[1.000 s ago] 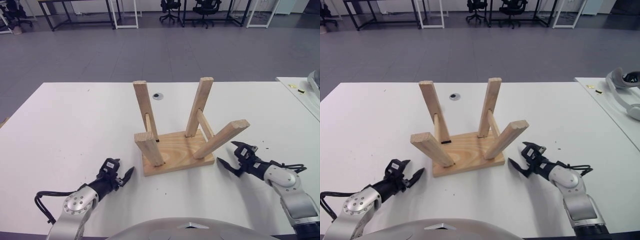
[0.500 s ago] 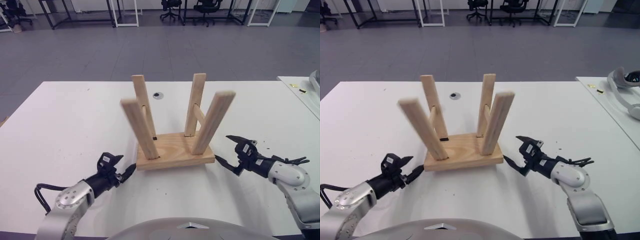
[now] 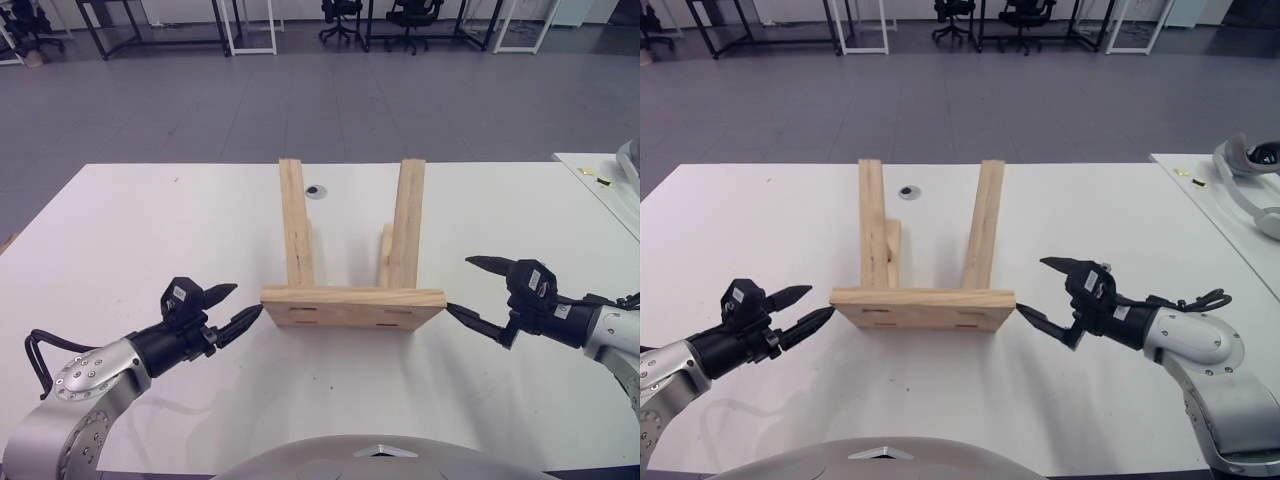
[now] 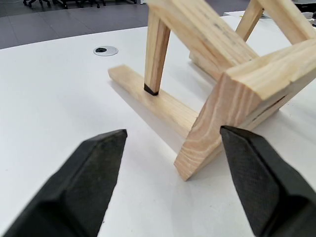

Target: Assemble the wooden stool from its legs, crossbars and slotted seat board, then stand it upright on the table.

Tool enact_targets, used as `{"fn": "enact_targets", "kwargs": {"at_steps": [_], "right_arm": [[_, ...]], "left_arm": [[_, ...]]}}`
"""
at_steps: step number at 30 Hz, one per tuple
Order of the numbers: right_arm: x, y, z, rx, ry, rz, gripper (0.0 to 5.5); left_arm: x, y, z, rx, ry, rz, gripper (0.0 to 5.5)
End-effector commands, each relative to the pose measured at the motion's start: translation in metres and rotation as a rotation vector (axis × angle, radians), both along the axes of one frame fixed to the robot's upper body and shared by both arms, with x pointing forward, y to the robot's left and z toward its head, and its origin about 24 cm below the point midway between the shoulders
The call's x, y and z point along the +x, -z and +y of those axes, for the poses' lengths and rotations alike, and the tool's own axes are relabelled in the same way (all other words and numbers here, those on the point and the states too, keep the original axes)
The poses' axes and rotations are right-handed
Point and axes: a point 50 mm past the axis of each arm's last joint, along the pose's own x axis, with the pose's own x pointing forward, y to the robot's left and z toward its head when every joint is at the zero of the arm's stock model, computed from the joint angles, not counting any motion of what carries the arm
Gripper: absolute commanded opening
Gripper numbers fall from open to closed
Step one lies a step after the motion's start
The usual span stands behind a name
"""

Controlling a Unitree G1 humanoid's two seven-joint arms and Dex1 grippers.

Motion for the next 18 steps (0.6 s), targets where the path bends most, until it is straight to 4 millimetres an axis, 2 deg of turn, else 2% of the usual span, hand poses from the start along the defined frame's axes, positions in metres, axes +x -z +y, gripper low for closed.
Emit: {"fn": "enact_targets", "kwargs": {"at_steps": [1,6,9,12,14,18], "right_arm": [[-0.005,0.004,0.008,0.018,-0.088,0.042,4.59],[-0.013,0.023,-0.014,-0.16,-0.061,0.139,4.59],[-0.017,0.027,-0.021,-0.181,-0.103,0.201,4.59],[-0.01,0.023,-0.007,-0.11,-0.177,0.185,4.59],[0.001,0.019,0.003,-0.031,-0.209,0.165,4.59],[0.017,0.018,0.012,0.001,-0.284,0.162,3.91]], "left_arm": [[-0.006,0.001,-0.01,-0.033,0.11,0.036,3.51],[-0.005,0.01,0.027,0.07,0.045,0.086,3.51],[-0.011,0.009,0.041,0.092,0.128,0.151,3.51],[-0.004,0.001,0.037,0.066,0.239,0.15,3.51],[0.009,-0.002,0.027,0.052,0.33,0.125,3.51],[0.032,-0.003,0.002,0.045,0.507,0.069,3.53]]}}
